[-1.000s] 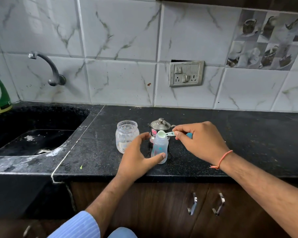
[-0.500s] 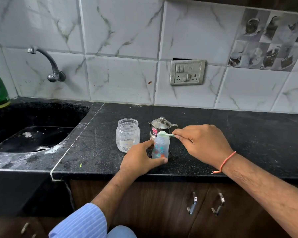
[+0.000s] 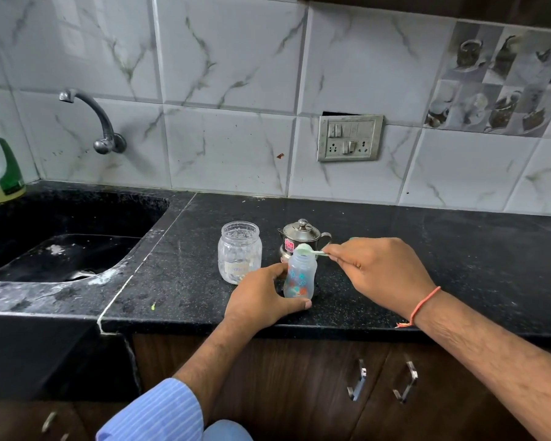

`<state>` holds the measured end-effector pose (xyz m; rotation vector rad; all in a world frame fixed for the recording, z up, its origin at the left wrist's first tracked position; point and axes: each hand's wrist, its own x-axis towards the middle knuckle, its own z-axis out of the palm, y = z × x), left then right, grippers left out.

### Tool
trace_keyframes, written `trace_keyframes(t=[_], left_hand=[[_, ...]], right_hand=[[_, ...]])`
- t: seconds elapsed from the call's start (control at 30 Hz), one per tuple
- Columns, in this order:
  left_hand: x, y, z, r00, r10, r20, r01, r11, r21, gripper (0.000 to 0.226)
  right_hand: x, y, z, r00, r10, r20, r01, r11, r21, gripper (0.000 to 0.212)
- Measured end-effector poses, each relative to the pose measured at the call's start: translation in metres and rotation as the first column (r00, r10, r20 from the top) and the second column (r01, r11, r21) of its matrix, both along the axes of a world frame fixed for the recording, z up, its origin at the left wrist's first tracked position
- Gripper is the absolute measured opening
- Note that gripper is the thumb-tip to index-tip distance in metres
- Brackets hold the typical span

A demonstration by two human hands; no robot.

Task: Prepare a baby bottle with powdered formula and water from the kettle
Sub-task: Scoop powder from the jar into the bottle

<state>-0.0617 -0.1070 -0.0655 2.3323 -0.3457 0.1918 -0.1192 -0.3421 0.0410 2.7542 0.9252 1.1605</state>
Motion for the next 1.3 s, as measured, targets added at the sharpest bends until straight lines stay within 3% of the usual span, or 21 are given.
trace_keyframes(t=[0.5, 0.7, 0.87, 1.03, 1.17, 1.3], left_hand=[[0.002, 0.001, -0.002, 1.000, -0.006, 0.011, 0.006, 1.000, 0.004, 0.088], [0.002, 0.001, -0.002, 1.000, -0.005, 0.015, 0.005, 1.000, 0.003, 0.084], [0.002, 0.001, -0.002, 1.000, -0.008, 0.015, 0.008, 1.000, 0.003, 0.087], [0.001, 0.000, -0.002, 1.000, -0.007, 0.012, 0.007, 1.000, 0.001, 0.086], [0.003, 0.001, -0.002, 1.000, 0.005, 0.013, -0.005, 1.000, 0.001, 0.086], [0.003, 0.000, -0.002, 1.000, -0.001, 0.008, 0.000, 1.000, 0.008, 0.087]], right_hand=[[0.004, -0.005, -0.009, 0.996, 0.025, 0.090, -0.027, 0.999, 0.028, 0.025], [0.005, -0.008, -0.012, 0.987, 0.034, 0.156, -0.055, 0.989, 0.135, 0.025], [0.004, -0.007, -0.018, 0.997, -0.005, 0.074, 0.008, 0.999, -0.037, 0.032], [0.005, -0.010, -0.015, 0.987, -0.018, 0.158, 0.002, 0.995, 0.101, 0.029], [0.002, -0.009, -0.021, 0.997, -0.023, 0.069, 0.022, 1.000, 0.008, 0.028], [0.003, -0.009, -0.019, 0.992, -0.032, 0.124, 0.009, 0.984, 0.180, 0.027]])
